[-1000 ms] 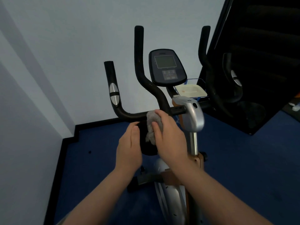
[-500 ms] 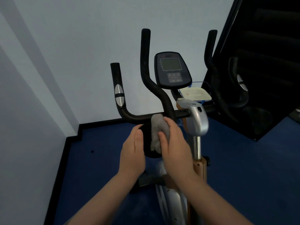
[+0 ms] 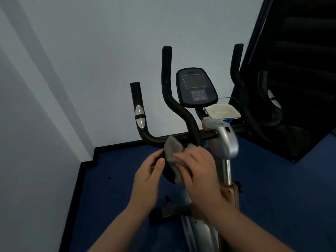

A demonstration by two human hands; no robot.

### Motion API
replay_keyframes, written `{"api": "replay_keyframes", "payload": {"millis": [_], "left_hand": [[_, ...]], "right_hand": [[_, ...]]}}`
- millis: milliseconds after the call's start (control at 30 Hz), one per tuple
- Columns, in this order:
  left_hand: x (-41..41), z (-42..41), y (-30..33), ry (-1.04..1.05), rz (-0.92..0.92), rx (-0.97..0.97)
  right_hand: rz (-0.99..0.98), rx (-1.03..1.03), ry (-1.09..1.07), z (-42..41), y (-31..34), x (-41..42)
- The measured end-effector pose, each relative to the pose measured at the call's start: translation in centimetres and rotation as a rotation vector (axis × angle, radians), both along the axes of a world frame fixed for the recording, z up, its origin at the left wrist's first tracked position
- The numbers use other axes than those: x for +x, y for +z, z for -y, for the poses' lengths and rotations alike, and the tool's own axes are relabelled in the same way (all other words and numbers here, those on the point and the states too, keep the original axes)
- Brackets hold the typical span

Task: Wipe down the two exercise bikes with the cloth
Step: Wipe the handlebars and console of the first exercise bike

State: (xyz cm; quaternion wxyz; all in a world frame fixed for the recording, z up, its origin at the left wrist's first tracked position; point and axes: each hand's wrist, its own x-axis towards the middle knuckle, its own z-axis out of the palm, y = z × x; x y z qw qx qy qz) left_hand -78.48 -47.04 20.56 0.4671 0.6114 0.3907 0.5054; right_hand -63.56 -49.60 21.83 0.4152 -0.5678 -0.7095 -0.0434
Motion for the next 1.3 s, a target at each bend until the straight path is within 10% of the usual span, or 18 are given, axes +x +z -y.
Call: {"api": "replay_keyframes", "payload": {"millis": [533, 733, 1300], "left_hand": [[0.5, -0.6, -0.4, 0.072, 0.056, -0.067], [1.1, -0.6, -0.2, 0.106, 0.104, -0.093], [2.9, -1.8, 1.6, 0.154, -0.196, -0.026]], "right_hand": [[0.195, -0.099, 0.238, 0.2, 2.4, 1.9], [0.021, -0.107, 0.008, -1.4, 2.8, -1.1], [0.180, 0.033, -0.008, -0.8, 0.9, 1.8]]}}
